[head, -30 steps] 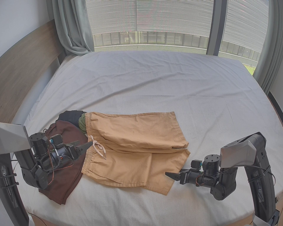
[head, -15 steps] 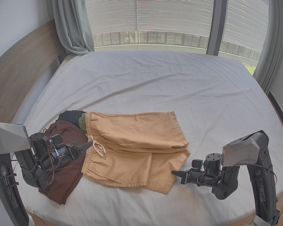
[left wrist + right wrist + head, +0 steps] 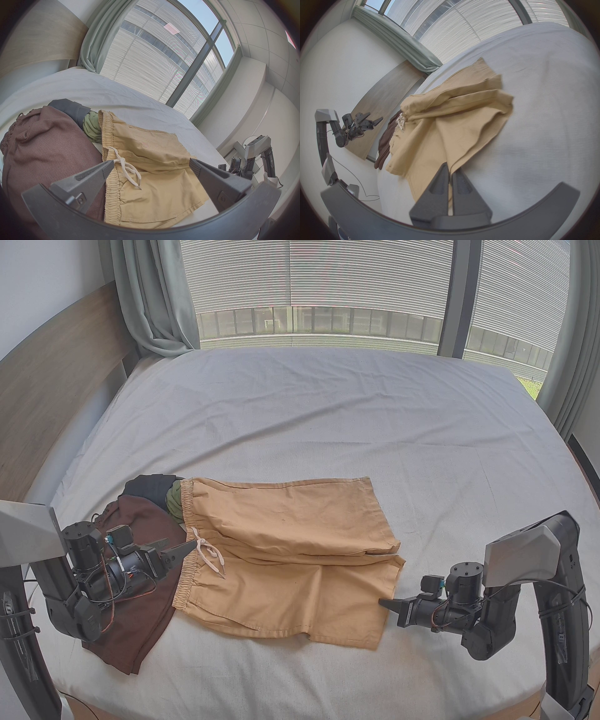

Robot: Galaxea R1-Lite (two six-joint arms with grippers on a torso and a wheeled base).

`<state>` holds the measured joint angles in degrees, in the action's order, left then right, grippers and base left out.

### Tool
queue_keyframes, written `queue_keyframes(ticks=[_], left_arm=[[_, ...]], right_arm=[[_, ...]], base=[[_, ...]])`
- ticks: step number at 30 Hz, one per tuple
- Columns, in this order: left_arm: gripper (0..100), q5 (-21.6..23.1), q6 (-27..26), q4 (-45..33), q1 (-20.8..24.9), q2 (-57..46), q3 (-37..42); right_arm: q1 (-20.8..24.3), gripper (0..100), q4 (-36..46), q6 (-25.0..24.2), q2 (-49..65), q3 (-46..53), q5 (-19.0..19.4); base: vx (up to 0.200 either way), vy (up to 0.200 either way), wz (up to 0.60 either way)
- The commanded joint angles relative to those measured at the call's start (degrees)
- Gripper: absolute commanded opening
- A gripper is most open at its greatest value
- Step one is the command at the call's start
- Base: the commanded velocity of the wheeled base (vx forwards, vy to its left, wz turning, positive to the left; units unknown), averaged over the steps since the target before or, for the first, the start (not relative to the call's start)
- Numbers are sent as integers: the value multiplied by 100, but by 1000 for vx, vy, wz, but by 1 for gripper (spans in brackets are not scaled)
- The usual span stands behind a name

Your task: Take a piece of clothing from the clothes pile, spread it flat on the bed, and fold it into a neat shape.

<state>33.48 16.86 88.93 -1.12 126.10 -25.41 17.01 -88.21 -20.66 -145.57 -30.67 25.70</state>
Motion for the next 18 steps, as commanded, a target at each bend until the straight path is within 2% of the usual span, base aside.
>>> queue_keyframes(ticks=[1,10,18], left_arm=[[100,1,2,1,-2,29,0],[100,1,2,1,-2,73,18],[100,1,-25,1,-2,257,53]], right_arm=[[-145,0,6,10,169,158,5],[-224,0,208,54,160,360,14],[-356,0,375,326,125,386,5]], base=[[0,0,0],[0,0,0],[0,0,0]])
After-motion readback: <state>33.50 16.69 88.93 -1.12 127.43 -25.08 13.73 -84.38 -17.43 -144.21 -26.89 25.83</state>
